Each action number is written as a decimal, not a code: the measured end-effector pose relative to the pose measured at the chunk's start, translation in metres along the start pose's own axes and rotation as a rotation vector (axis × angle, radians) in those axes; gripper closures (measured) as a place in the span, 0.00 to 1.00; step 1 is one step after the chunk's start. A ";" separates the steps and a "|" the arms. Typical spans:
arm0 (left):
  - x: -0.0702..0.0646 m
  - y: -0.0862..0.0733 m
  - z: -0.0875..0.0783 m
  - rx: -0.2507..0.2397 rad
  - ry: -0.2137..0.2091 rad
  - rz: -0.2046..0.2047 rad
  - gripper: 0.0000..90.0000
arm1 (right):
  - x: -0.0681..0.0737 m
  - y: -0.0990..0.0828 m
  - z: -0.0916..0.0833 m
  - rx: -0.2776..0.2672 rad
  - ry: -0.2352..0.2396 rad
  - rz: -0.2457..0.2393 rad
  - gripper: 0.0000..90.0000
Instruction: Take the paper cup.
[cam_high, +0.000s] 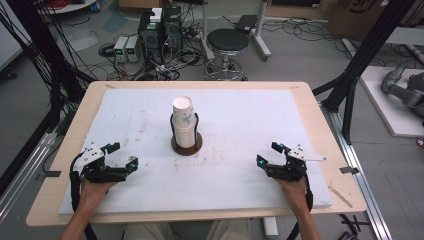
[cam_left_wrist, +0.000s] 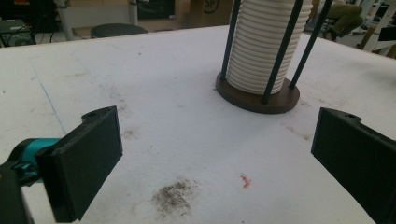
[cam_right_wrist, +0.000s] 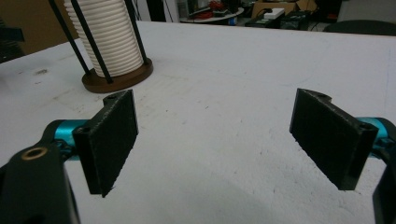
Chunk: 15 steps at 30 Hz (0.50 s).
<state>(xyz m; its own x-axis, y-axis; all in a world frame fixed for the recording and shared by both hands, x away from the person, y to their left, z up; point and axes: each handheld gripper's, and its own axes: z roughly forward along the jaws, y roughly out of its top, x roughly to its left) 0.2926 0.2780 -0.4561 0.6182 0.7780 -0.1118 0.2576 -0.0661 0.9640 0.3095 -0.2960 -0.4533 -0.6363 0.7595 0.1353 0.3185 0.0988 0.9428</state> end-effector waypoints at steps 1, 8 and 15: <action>0.000 0.000 0.000 0.001 0.003 0.000 0.02 | 0.000 0.000 0.000 -0.002 0.000 0.000 0.17; 0.000 0.000 0.000 0.005 0.001 -0.005 0.02 | -0.002 0.000 0.000 -0.003 0.010 0.011 0.17; 0.001 0.000 0.000 -0.001 0.001 -0.009 0.02 | -0.001 0.000 0.000 -0.005 0.005 0.001 0.17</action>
<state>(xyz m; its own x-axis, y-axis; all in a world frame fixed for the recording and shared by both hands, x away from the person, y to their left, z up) 0.2929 0.2785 -0.4560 0.6154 0.7791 -0.1200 0.2625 -0.0590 0.9631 0.3096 -0.2968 -0.4534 -0.6395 0.7564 0.1377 0.3157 0.0951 0.9441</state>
